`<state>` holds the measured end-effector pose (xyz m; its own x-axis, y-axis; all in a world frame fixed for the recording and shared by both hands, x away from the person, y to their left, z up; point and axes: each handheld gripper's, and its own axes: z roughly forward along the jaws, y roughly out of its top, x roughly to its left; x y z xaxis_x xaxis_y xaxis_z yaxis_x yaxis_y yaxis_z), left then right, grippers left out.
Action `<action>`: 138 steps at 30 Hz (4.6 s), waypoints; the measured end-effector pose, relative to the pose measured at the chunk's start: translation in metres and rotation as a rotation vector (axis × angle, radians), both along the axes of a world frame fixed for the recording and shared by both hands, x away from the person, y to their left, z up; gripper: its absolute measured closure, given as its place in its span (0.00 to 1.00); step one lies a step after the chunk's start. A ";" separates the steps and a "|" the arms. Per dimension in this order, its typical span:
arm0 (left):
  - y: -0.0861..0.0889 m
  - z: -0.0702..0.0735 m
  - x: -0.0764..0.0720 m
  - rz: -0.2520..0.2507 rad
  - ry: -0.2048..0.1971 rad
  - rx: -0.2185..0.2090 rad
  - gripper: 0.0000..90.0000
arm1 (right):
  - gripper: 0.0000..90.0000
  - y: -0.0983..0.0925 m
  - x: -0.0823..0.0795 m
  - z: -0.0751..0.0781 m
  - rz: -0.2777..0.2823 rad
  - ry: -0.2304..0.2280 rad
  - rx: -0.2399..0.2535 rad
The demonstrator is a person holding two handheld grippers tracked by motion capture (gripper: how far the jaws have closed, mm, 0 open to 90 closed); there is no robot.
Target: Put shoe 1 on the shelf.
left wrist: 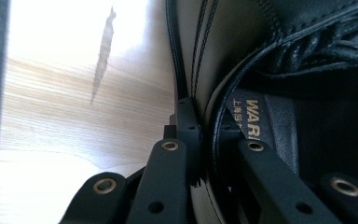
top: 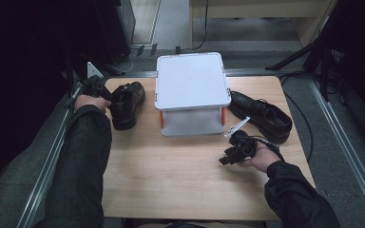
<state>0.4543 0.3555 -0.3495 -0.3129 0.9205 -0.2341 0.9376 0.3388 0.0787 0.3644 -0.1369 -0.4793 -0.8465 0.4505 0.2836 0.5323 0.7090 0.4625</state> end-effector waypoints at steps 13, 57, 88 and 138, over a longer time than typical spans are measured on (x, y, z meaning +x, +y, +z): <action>-0.023 0.116 0.014 -0.035 -0.163 0.021 0.96 | 0.56 0.001 0.000 0.000 0.005 -0.002 -0.005; -0.161 0.109 0.043 -0.255 -0.079 0.030 0.94 | 0.57 -0.003 0.000 0.000 -0.004 -0.006 -0.010; -0.160 0.107 0.043 -0.281 -0.059 -0.052 0.82 | 0.57 -0.002 0.000 -0.001 0.003 -0.003 -0.018; -0.090 0.117 0.010 -0.321 -0.160 -0.121 0.71 | 0.59 -0.003 0.001 -0.001 -0.015 0.031 -0.004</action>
<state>0.4638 0.2657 -0.2326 0.0361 0.9286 -0.3693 0.9766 0.0456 0.2101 0.3658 -0.1398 -0.4802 -0.8306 0.4644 0.3074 0.5568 0.7026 0.4430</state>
